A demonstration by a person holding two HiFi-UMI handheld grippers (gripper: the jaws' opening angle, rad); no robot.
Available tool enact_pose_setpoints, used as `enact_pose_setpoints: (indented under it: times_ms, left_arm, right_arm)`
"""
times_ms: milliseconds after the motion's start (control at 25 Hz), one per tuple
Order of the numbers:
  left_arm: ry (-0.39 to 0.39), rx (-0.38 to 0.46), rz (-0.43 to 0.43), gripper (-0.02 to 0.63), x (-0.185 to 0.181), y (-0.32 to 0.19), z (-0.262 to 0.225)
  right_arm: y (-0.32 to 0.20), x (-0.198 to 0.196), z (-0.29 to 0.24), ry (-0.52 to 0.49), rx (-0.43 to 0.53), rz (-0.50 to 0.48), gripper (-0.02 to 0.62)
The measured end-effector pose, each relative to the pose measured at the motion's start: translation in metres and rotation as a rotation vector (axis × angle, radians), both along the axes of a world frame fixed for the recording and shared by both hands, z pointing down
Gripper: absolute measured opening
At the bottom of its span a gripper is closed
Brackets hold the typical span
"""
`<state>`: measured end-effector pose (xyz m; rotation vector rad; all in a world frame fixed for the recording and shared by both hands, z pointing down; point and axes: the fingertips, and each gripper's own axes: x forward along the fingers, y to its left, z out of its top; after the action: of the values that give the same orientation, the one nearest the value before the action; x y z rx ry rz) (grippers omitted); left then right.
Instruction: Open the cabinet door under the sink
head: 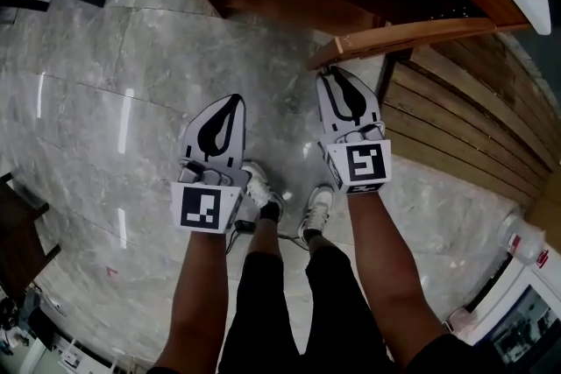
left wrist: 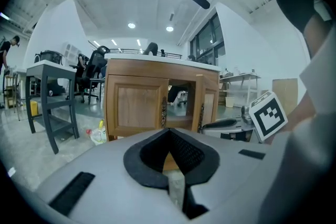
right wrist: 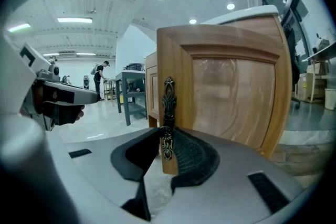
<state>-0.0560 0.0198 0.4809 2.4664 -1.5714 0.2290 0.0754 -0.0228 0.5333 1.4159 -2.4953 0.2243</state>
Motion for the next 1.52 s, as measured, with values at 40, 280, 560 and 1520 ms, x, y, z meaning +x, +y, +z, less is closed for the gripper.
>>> enact_pose_setpoints:
  times_ms: [40,280,560,1520]
  left_arm:
    - [0.003,-0.002,-0.005,0.018,0.003,0.005,0.001]
    - [-0.002,-0.024,-0.022,0.018,0.019,0.033,0.008]
    - [-0.016,-0.035,-0.012,0.018,0.044,0.056,0.012]
    - [-0.021,-0.079,0.077,0.018,0.107,0.076,0.011]
  right_arm:
    - [0.005,0.003,0.000,-0.003,-0.001,-0.020,0.091]
    - [0.041,0.021,0.000,-0.006,0.000,-0.121,0.091]
    - [0.076,0.049,-0.005,-0.039,0.035,-0.215,0.092]
    - [0.133,0.165,-0.006,-0.019,0.033,-0.094,0.103]
